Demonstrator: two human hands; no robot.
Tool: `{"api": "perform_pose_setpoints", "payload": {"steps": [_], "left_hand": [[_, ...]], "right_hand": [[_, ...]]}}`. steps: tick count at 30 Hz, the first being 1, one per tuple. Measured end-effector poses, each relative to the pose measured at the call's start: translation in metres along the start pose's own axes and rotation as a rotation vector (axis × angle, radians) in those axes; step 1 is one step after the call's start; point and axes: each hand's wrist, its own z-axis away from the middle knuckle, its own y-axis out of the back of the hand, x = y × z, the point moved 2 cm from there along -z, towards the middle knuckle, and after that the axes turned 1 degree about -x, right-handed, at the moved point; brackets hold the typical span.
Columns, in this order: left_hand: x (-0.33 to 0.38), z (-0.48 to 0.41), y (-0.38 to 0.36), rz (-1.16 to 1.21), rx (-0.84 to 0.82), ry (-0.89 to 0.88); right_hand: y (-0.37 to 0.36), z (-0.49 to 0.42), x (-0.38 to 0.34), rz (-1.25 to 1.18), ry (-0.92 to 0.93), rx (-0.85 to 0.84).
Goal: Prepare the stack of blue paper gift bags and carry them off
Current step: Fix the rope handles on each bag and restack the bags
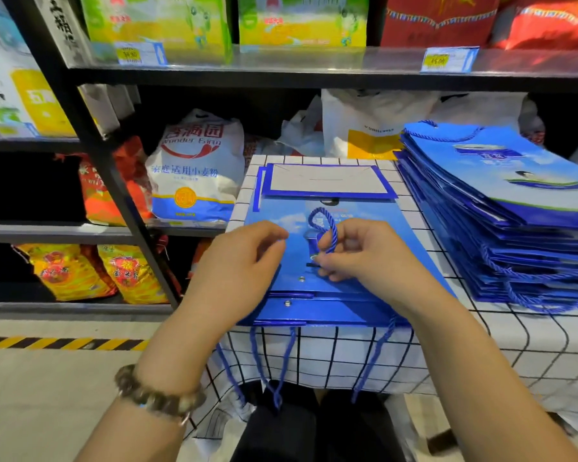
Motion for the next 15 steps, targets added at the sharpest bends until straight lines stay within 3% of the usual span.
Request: {"api": "perform_pose_setpoints", "payload": {"steps": [5, 15], "left_hand": [[-0.008, 0.023, 0.003, -0.145, -0.170, -0.105], [-0.006, 0.019, 0.007, -0.124, -0.120, -0.125]], "right_hand": [[-0.006, -0.007, -0.002, 0.129, 0.053, -0.089], [-0.009, -0.016, -0.008, 0.293, 0.033, -0.188]]}}
